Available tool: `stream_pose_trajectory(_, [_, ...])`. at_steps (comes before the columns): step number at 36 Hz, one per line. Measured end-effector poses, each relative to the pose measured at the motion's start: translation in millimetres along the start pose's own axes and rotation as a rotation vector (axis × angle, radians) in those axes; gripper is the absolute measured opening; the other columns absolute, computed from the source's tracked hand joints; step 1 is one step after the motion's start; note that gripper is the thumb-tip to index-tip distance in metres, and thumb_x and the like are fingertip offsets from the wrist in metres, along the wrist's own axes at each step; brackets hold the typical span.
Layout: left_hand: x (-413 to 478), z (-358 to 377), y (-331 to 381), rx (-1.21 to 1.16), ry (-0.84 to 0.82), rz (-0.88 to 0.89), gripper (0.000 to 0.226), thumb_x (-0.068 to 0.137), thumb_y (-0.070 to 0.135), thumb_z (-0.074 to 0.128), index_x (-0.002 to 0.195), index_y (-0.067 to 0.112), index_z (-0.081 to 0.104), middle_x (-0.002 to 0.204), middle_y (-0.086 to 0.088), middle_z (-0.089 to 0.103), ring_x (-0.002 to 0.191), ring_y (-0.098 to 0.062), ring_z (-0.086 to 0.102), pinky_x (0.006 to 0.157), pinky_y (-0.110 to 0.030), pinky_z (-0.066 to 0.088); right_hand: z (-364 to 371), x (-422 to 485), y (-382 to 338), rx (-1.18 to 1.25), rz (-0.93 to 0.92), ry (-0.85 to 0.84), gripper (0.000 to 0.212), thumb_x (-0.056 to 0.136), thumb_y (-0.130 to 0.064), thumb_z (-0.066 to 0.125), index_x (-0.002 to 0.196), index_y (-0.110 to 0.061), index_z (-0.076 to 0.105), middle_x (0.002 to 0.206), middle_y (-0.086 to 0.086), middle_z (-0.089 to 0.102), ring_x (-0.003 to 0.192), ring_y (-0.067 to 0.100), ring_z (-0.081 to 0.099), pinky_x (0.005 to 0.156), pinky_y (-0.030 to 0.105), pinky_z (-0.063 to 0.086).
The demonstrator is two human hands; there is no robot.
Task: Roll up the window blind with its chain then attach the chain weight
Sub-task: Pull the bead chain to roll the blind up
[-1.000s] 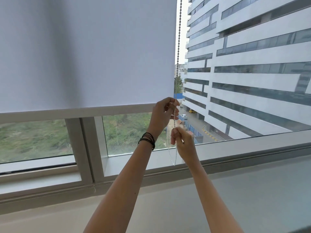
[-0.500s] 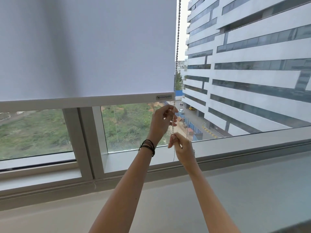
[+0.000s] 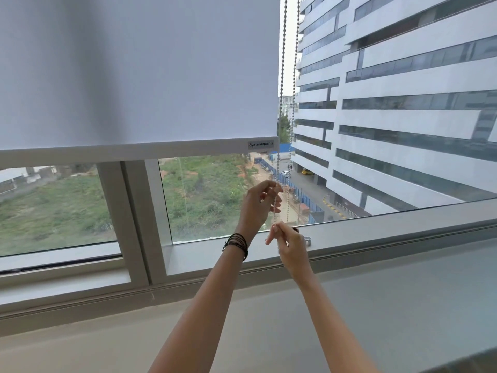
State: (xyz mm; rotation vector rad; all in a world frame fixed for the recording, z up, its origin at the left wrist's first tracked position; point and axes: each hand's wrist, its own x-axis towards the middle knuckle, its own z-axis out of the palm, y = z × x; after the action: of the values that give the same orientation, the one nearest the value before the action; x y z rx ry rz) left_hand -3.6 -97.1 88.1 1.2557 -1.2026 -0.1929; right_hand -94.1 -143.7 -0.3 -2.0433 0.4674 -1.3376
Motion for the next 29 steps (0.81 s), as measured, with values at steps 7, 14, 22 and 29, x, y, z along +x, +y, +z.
stream_pose_trajectory(7, [-7,0,-11,0.026,0.007,-0.010,0.012,0.096,0.009,0.051,0.091,0.006,0.062,0.064,0.001,0.060,0.053,-0.001,0.058,0.059,-0.029,0.058,6,-8,11,0.034,0.051,-0.021,0.026,0.095,0.000,0.045,0.073,0.000,0.059,0.064,0.002,0.066,0.062,0.004,0.059,0.065,0.008,0.042])
stream_pose_trajectory(14, [-13,2,-17,0.017,0.004,-0.016,0.015,0.096,0.009,0.051,0.094,-0.001,0.062,0.066,-0.002,0.060,0.059,-0.010,0.060,0.060,-0.028,0.058,7,-14,15,0.052,0.073,-0.031,0.026,0.095,-0.004,0.045,0.072,-0.004,0.057,0.064,0.001,0.065,0.063,0.006,0.059,0.065,0.010,0.043])
stream_pose_trajectory(22, [-16,6,-17,0.005,0.011,-0.009,0.015,0.096,0.009,0.050,0.093,0.000,0.061,0.066,-0.003,0.059,0.059,-0.010,0.059,0.058,-0.024,0.057,5,-17,15,0.064,0.091,-0.027,0.026,0.095,-0.005,0.046,0.073,-0.001,0.059,0.066,0.007,0.067,0.052,0.000,0.053,0.055,0.007,0.037])
stream_pose_trajectory(29, [-20,9,-24,0.034,0.013,-0.017,0.014,0.095,0.010,0.052,0.094,0.000,0.062,0.066,-0.004,0.060,0.061,-0.016,0.060,0.060,-0.032,0.059,10,-21,22,0.063,0.136,-0.038,0.027,0.096,-0.008,0.046,0.071,-0.006,0.057,0.066,0.004,0.067,0.054,0.001,0.054,0.058,0.009,0.039])
